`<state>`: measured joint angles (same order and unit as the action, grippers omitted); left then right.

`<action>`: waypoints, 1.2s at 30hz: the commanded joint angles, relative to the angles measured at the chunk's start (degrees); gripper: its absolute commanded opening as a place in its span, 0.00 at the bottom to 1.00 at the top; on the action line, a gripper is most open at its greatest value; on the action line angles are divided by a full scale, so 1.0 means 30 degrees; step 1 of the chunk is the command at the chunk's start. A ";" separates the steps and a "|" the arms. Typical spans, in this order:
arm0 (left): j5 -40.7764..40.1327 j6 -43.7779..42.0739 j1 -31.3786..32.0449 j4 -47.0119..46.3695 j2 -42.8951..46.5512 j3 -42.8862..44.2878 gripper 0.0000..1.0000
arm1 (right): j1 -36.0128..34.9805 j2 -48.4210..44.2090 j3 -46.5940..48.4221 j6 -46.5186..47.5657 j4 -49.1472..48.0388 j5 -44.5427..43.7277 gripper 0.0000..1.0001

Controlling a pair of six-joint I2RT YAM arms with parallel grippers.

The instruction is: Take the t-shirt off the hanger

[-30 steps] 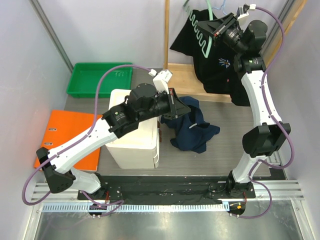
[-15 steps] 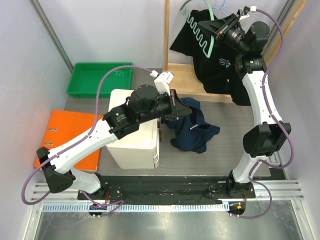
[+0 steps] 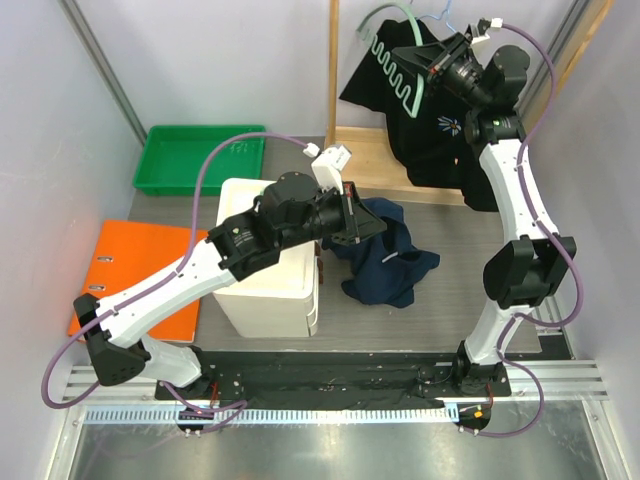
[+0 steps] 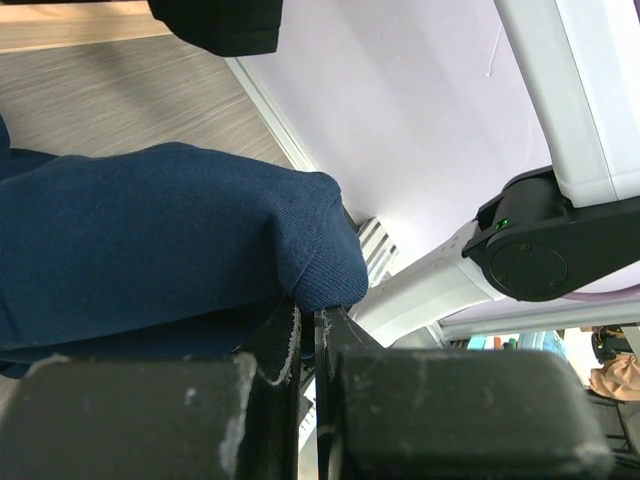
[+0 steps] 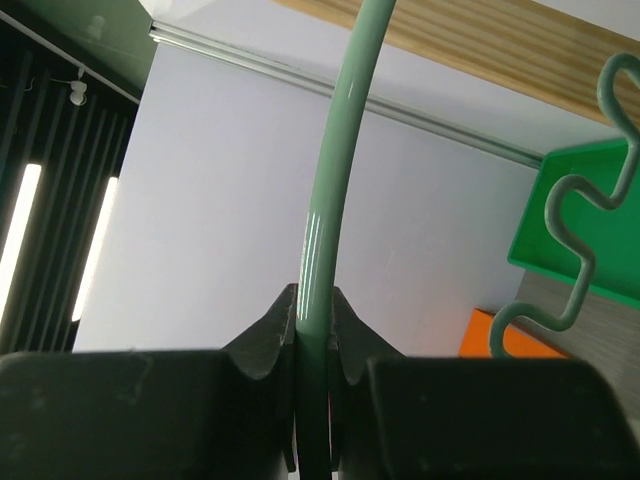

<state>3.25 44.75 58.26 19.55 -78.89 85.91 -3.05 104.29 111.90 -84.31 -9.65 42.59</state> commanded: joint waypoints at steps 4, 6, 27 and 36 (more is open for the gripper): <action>0.0091 -0.0386 0.0180 -0.0659 0.0457 0.0953 0.00 | 0.0108 -0.3491 -0.2896 0.4975 0.1833 -0.0073 0.52; -0.0202 -0.0649 0.0180 -0.0512 0.0574 0.0983 0.00 | 0.0108 -0.5224 -0.5525 0.6447 0.2305 -0.1213 0.78; -0.0381 -0.2086 0.0121 0.0308 -0.2790 0.9325 0.00 | -0.0068 -2.3683 -2.0947 1.9931 0.7996 -0.1602 1.00; 0.3514 -0.0096 0.0150 -0.0362 -0.4874 1.2264 0.00 | -0.0243 -2.4949 -2.3323 1.8995 0.3368 0.1036 1.00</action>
<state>6.15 41.12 58.50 23.90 -93.38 120.38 -3.33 29.89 42.70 -27.77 10.17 42.26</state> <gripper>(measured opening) 0.014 0.996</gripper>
